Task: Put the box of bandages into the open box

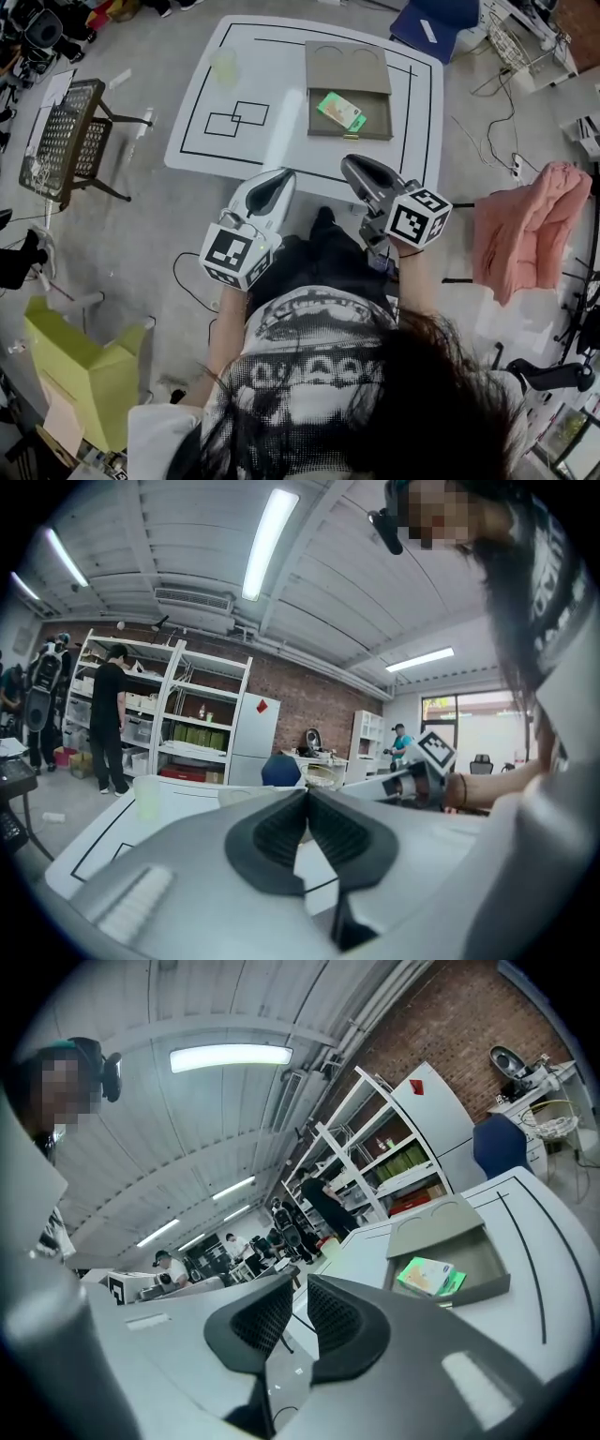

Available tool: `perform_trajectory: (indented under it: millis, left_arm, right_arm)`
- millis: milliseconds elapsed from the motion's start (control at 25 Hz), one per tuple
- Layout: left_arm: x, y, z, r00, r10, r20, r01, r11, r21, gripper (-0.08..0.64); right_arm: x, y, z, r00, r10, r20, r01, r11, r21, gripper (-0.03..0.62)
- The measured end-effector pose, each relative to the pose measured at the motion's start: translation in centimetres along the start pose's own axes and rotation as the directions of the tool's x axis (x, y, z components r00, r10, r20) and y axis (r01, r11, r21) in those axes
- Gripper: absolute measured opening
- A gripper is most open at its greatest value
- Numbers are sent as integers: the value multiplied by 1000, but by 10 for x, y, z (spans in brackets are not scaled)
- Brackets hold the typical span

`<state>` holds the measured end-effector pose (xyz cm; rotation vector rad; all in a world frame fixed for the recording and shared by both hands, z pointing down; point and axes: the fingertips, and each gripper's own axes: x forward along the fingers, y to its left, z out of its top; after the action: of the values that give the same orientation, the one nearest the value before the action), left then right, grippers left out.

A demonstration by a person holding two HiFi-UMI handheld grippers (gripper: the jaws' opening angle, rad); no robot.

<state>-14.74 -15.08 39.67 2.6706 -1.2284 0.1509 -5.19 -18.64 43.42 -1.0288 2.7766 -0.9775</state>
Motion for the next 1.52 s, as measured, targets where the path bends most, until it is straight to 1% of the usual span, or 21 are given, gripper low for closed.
perform_trajectory:
  millis: [120,320,400,520,640,840,1080,1280,1520]
  left_arm:
    - [-9,-5,-10,1000,-9,-9,9,1000,-17,0]
    - [-16,-18,-20,1000,-25,-9,25,999,-31,0]
    - [-17,-25,-22,999,-32,-9,32,999,-35,0]
    - [-16,-35,-21,999,-44,-8,44,999,-31,0]
    - [-14,-45,-17,999,-49,-6,49,999,-22,0]
    - [-11,-65,-14,999,-37,-6,37,999,-8,0]
    - [-12,-103,-16,999,-35,-18,35,999,4,0]
    - [-16,-145,-16,998,-61,-31,62,998,31,0]
    - [-28,-182,-24,997,-68,-41,69,997,40,0]
  right_arm:
    - [-7,14,-16,1000,-6,-5,6,1000,12,36]
    - [-17,27,-36,999,-20,-29,20,1000,2,-3]
    - [-20,31,-41,999,-14,-34,14,1000,5,-5]
    - [-27,37,-43,999,-9,-38,9,1000,-4,-5]
    - [-35,42,-41,999,-10,-44,8,999,-35,-5]
    - [-58,46,-42,999,-4,-52,0,997,-73,-5]
    - [-94,44,-44,1000,-20,-8,19,997,-76,-5]
    - [-129,44,-47,997,-53,50,57,995,-83,-5]
    - [-166,50,-56,994,-63,94,73,992,-105,-6]
